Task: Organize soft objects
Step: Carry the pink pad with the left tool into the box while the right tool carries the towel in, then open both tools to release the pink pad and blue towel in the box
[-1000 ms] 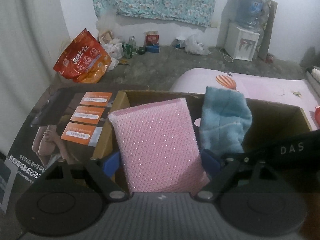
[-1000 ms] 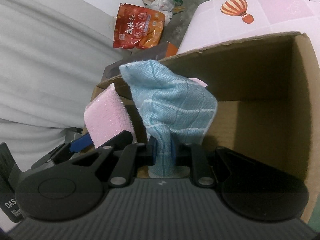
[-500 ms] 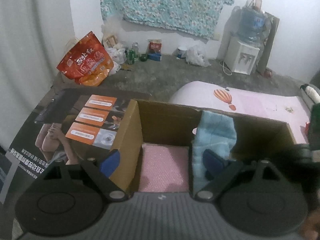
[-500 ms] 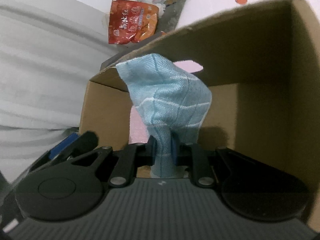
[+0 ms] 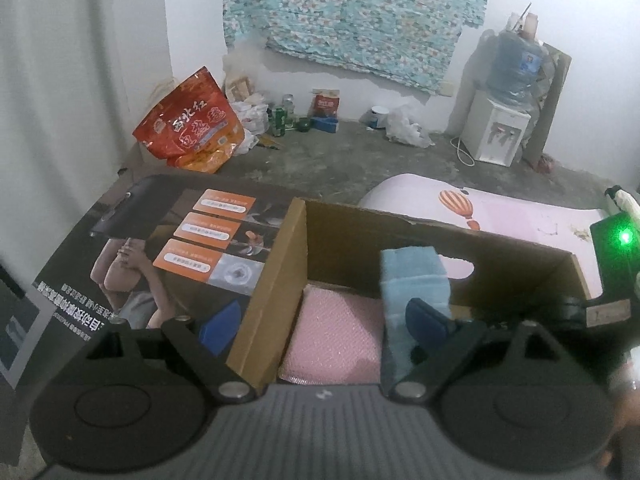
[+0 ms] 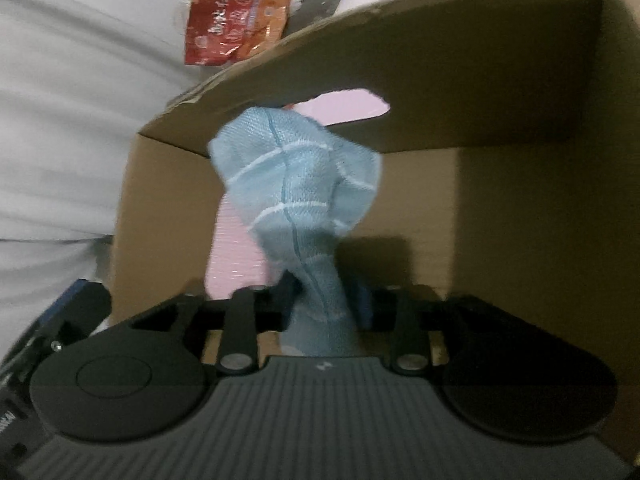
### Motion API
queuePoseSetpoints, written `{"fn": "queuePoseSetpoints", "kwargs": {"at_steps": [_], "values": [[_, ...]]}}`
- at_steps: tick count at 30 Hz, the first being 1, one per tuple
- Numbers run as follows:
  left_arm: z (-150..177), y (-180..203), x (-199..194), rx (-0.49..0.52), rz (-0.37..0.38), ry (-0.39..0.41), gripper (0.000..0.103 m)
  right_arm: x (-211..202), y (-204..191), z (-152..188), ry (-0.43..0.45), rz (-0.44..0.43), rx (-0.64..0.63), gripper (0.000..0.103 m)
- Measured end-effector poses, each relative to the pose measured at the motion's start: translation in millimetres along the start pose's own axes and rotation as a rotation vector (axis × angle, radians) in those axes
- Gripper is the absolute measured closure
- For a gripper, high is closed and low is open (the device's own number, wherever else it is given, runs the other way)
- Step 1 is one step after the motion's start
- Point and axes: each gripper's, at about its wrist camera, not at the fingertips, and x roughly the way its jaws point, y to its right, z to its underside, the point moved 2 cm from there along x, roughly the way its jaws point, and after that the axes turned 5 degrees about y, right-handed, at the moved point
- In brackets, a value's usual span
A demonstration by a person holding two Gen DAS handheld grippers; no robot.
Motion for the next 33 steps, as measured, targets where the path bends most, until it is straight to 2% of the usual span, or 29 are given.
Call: {"fn": "queuePoseSetpoints", "kwargs": {"at_steps": [1,4,7,9,11,12,16,20,28,31,33], "values": [[1,0,-1,-0.002,-0.002,0.000,0.012,-4,-3,0,0.014,0.026,-0.017,0.051],[2,0,-3,0.000,-0.004,0.001,0.012,-21,-14,0,0.066,0.022,-0.069,0.050],[2,-1,-6,-0.001,-0.011,0.010,0.012,-46,-36,1,0.192,0.035,-0.203,0.050],[1,-4,-9,-0.012,-0.013,0.021,0.012,-53,-47,3,0.222,0.023,-0.256,0.059],[1,-6,-11,-0.026,-0.011,0.025,0.012,-48,-54,2,0.197,0.010,-0.257,0.072],[2,-7,-12,-0.033,-0.011,0.024,0.012,-42,-52,2,0.178,0.010,-0.242,0.074],[7,-7,-14,-0.049,-0.003,0.017,0.012,-18,-29,6,0.112,0.015,-0.166,0.077],[13,-6,-22,-0.055,0.007,0.020,0.012,-14,-19,14,0.091,-0.099,-0.108,0.077],[15,2,-56,-0.061,0.039,0.073,0.012,-103,-16,17,0.204,-0.174,-0.177,0.075],[19,12,-64,-0.033,0.068,0.070,0.011,-150,6,27,0.246,-0.214,-0.189,0.074],[26,24,-62,0.004,0.098,0.040,0.010,-176,20,37,0.273,-0.226,-0.197,0.070]]}}
